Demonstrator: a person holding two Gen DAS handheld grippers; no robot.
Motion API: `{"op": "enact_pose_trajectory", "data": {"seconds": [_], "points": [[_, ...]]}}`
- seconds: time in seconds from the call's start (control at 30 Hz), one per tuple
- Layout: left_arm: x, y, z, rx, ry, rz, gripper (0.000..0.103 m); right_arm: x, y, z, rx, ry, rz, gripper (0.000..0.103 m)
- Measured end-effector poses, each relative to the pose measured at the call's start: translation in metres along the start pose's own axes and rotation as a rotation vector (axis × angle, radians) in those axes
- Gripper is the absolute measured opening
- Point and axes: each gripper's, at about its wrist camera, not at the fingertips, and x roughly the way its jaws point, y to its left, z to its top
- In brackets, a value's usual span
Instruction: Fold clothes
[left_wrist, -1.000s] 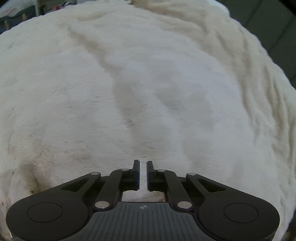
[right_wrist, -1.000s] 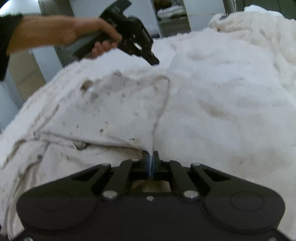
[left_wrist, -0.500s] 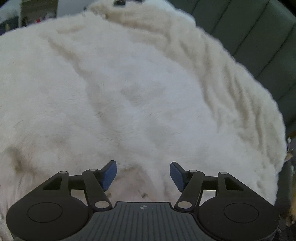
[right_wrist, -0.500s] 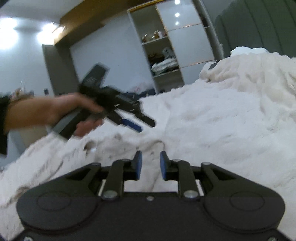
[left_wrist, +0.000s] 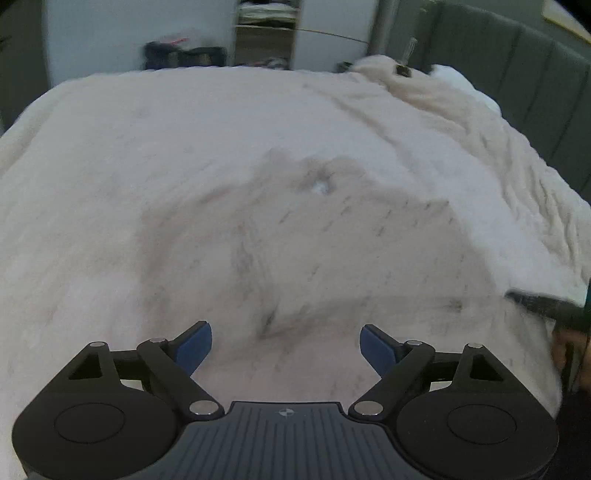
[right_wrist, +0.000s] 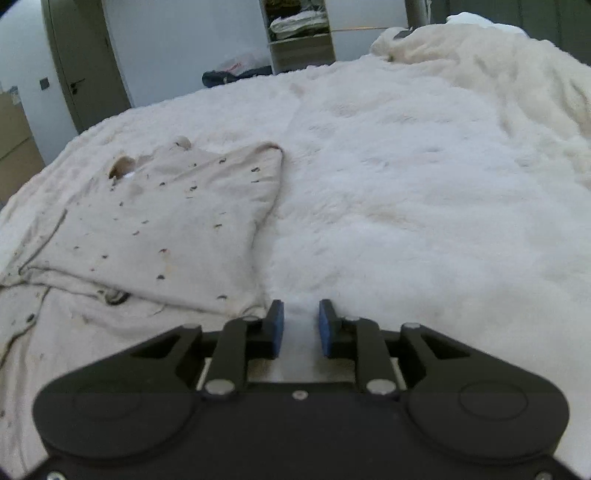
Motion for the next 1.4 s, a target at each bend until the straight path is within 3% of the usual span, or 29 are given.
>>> {"op": "enact_pose_trajectory", "data": {"seconds": [0.13,0.23,0.4,0.57,0.67,0.83,1.0,1.07,1.13,1.2,1.4], "points": [[-0.042,0.025,-0.061,-0.105,-0.110,-0.002,0.090,-0.062,0.012,-0.014,0.036,-0.083,0.079,0.055],[-0.061,0.042,-0.100,-0.214,-0.138,-0.025,0.090,-0.099,0.024,-0.021,0.012,-0.076,0.105,0.064],[-0.075,0.060,-0.128,-0.249,-0.176,-0.048,0.090,-0.149,0.024,-0.041,0.116,-0.057,0.142,0.066],[-0.086,0.077,-0.149,-0.321,-0.146,-0.061,0.090,-0.170,0.002,-0.072,0.144,0.031,0.080,0.065],[-0.090,0.075,-0.157,-0.283,-0.150,-0.056,0.090,-0.178,-0.009,-0.079,0.146,0.067,0.054,0.065],[-0.084,0.075,-0.161,-0.269,-0.101,-0.085,0.090,-0.180,-0.015,-0.087,0.137,0.128,0.102,0.064],[-0.091,0.078,-0.164,-0.269,-0.104,-0.131,0.091,-0.171,-0.005,-0.080,0.089,0.243,0.241,0.058],[-0.094,0.078,-0.166,-0.257,-0.130,-0.137,0.099,-0.172,-0.001,-0.072,0.072,0.232,0.283,0.059],[-0.094,0.074,-0.171,-0.207,-0.163,-0.120,0.099,-0.169,0.002,-0.068,0.048,0.231,0.285,0.059],[-0.089,0.070,-0.179,-0.186,-0.146,-0.116,0.099,-0.160,0.009,-0.072,-0.002,0.272,0.247,0.059],[-0.067,0.066,-0.208,-0.187,-0.040,-0.156,0.099,-0.139,0.021,-0.112,-0.041,0.346,0.249,0.059]]}}
